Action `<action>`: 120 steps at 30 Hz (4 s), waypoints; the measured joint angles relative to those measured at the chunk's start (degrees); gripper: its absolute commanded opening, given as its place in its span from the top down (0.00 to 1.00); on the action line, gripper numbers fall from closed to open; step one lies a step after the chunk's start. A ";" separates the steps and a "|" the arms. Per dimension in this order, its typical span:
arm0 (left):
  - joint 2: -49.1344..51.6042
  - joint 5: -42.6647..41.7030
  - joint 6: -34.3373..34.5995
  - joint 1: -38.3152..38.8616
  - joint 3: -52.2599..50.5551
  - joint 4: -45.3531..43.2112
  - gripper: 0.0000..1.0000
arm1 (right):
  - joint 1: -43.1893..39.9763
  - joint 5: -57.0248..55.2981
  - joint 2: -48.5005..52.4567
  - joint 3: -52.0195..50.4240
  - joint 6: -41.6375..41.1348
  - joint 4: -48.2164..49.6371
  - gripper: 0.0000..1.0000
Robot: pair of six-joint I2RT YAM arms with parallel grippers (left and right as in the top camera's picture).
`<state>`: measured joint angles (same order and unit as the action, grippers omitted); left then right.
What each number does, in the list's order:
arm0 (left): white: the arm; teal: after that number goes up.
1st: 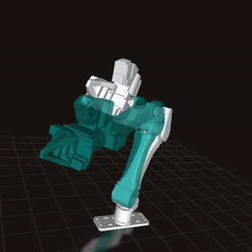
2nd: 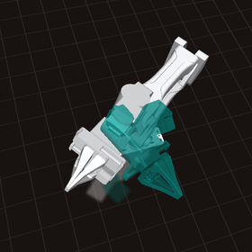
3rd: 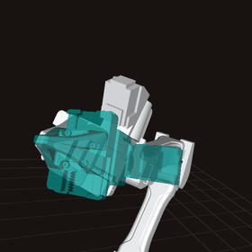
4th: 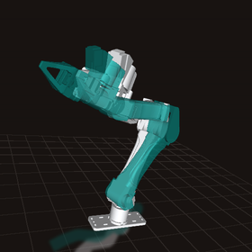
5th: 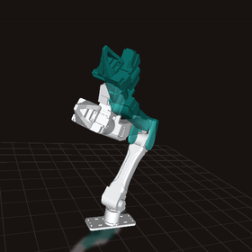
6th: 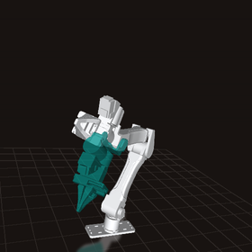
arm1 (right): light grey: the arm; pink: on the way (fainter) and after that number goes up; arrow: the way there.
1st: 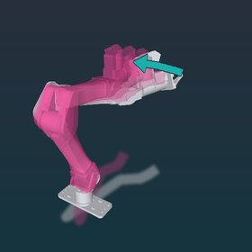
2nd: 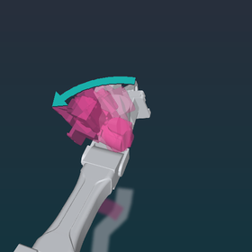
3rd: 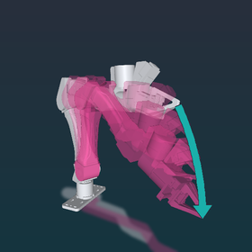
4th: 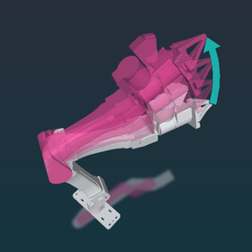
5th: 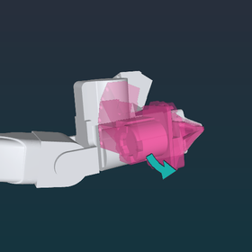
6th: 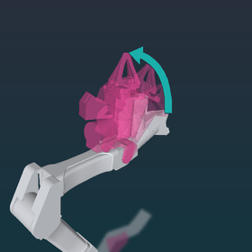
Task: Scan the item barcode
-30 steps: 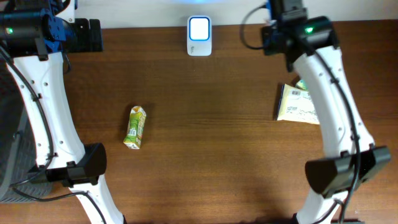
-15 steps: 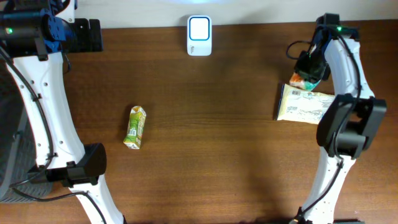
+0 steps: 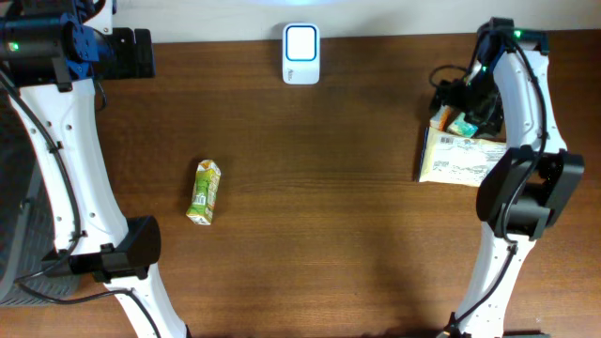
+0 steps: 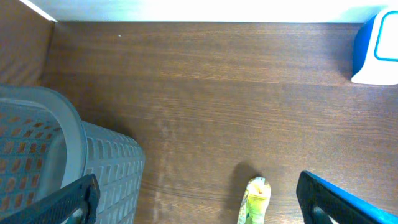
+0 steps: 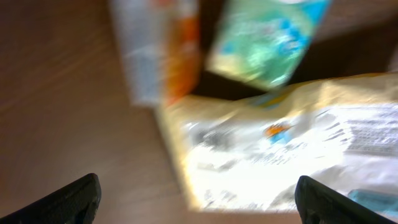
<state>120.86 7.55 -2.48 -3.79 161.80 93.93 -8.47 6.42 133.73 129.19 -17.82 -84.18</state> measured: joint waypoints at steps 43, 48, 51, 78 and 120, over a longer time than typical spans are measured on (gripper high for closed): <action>0.00 0.00 0.00 0.00 0.00 -0.02 0.01 | 49.03 0.15 10.73 -0.48 -2.69 18.10 0.31; 0.00 0.00 0.00 0.00 0.00 0.00 0.01 | 41.09 -0.59 10.67 0.52 5.81 -3.76 0.30; 0.00 0.00 -0.02 0.00 0.00 -0.02 0.01 | 38.53 -0.59 10.64 0.52 12.63 -8.11 0.30; 0.00 0.00 0.00 0.00 0.00 0.00 0.01 | 59.21 9.90 2.19 -7.13 33.29 2.23 0.96; 0.00 0.00 0.00 0.00 0.00 0.00 0.01 | 32.02 7.52 -6.45 -8.90 -1.86 4.94 0.19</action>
<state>120.86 7.55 -2.48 -3.79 161.80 93.93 23.55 13.93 127.28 120.29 -19.68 -79.24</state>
